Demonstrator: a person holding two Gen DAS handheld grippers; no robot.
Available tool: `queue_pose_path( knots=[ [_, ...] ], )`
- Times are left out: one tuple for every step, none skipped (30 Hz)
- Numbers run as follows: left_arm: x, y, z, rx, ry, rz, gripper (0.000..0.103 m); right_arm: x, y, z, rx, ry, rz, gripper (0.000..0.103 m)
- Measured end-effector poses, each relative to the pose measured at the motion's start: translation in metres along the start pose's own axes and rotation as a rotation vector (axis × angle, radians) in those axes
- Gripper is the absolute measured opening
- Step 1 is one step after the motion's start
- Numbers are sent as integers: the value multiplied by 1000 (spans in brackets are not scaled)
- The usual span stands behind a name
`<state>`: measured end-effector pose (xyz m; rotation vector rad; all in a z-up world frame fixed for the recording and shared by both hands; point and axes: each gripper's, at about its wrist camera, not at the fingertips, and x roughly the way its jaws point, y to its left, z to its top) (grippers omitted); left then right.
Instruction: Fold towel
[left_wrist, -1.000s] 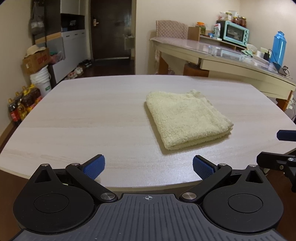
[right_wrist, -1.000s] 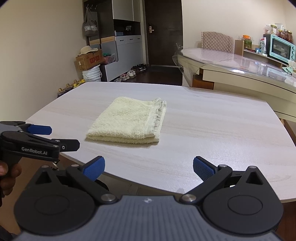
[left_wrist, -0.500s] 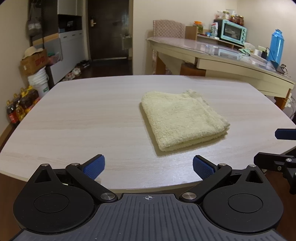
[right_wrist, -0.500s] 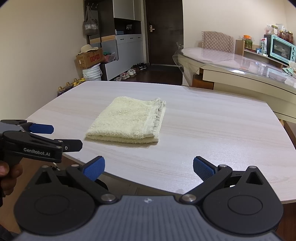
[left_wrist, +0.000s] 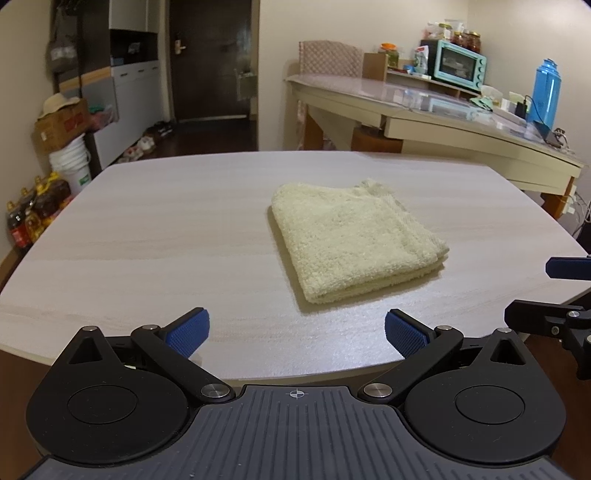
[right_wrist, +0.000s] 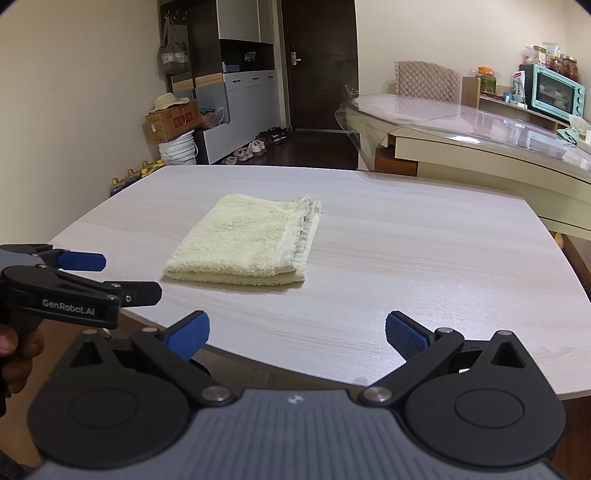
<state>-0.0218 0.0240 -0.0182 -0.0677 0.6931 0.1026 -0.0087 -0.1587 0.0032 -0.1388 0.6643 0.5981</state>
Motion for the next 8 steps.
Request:
queue_pose_path(
  knots=[
    [0,0,0,2,-1,-1,103,0,0,0,0,0,0,103],
    [0,-1,0,3,-2,-3,103,1,0,0,-1,1,1,103],
    [0,-1,0,4,-2,-3,103,2,1,0,-1,2,2,103],
    [0,-1,0,2,-4,-2,103,2,1,0,-2,2,3,103],
    [-1,0,0,1,-7,-1,103,2,1,0,-3,1,4,103],
    [-1,-1,-1,2,-9,-1,103,2,2,0,-4,1,4,103],
    [-1,-1,-1,1,-7,-4,103,2,2,0,-4,1,4,103],
    [0,-1,0,-2,-4,-9,103,2,2,0,-3,2,4,103]
  ],
)
